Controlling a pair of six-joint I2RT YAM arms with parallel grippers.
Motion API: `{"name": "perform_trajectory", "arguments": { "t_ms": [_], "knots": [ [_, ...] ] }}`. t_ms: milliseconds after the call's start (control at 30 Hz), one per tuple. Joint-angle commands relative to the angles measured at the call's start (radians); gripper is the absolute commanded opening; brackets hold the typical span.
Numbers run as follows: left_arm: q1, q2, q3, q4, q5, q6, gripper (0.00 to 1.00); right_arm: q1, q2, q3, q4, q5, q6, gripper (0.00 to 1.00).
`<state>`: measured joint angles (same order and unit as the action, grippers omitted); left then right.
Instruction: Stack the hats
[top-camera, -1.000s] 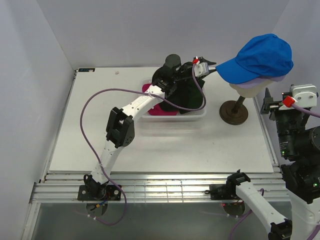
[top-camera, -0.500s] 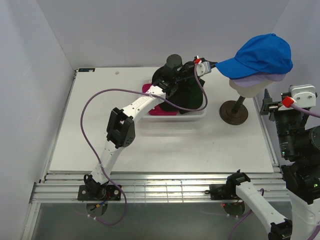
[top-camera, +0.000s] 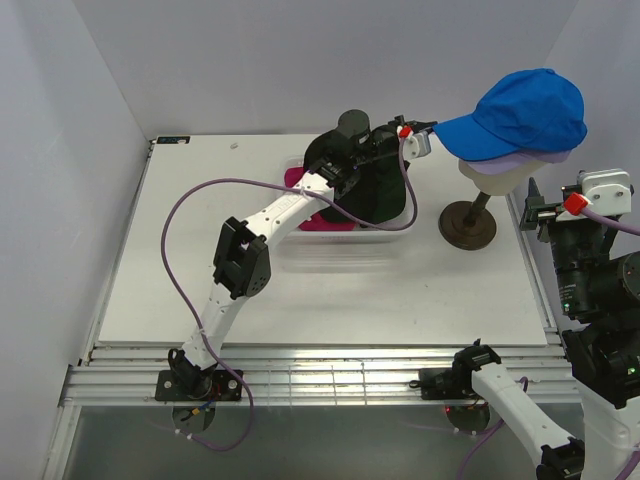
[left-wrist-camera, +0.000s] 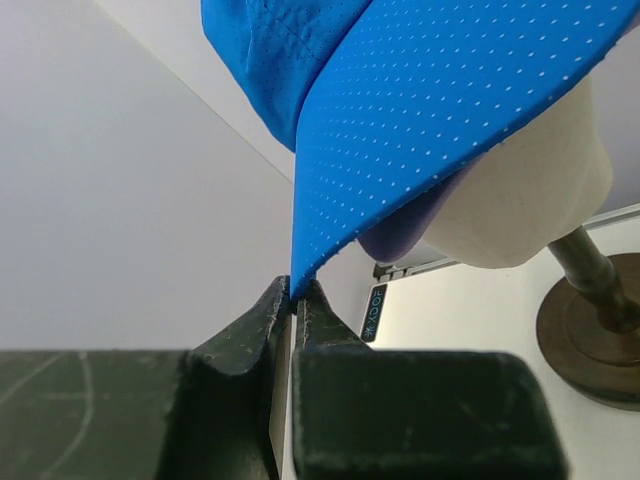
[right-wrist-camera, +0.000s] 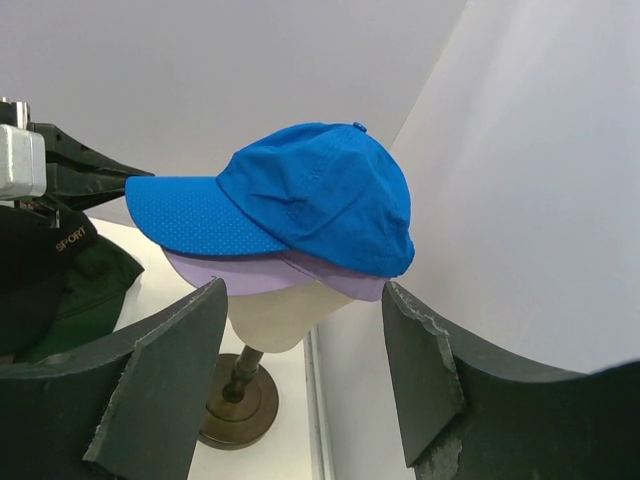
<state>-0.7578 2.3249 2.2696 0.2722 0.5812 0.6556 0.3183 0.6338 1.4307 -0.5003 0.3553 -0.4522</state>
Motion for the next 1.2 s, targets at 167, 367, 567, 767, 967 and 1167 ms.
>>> {"name": "perform_trajectory", "arguments": {
  "t_ms": [167,367,567,767,967,1167],
  "knots": [
    [-0.026,-0.113,0.027,-0.050,-0.058,0.107,0.00,0.002,0.006,0.023,0.009,-0.015,0.014,0.69],
    [-0.037,-0.127,0.034,-0.091,-0.083,0.130,0.00,0.002,0.010,0.024,0.005,-0.022,0.015,0.68],
    [-0.051,-0.137,0.051,-0.172,-0.118,0.138,0.00,0.002,0.017,0.030,0.002,-0.026,0.015,0.68],
    [-0.069,-0.144,0.068,-0.215,-0.173,0.147,0.00,0.004,0.021,0.028,-0.006,-0.032,0.012,0.68],
    [-0.081,-0.151,0.074,-0.251,-0.214,0.160,0.00,0.002,0.021,0.030,-0.004,-0.036,0.012,0.68],
    [-0.100,-0.165,0.065,-0.298,-0.245,0.176,0.00,0.002,0.030,0.031,-0.006,0.020,0.024,0.68]
  ]
}}
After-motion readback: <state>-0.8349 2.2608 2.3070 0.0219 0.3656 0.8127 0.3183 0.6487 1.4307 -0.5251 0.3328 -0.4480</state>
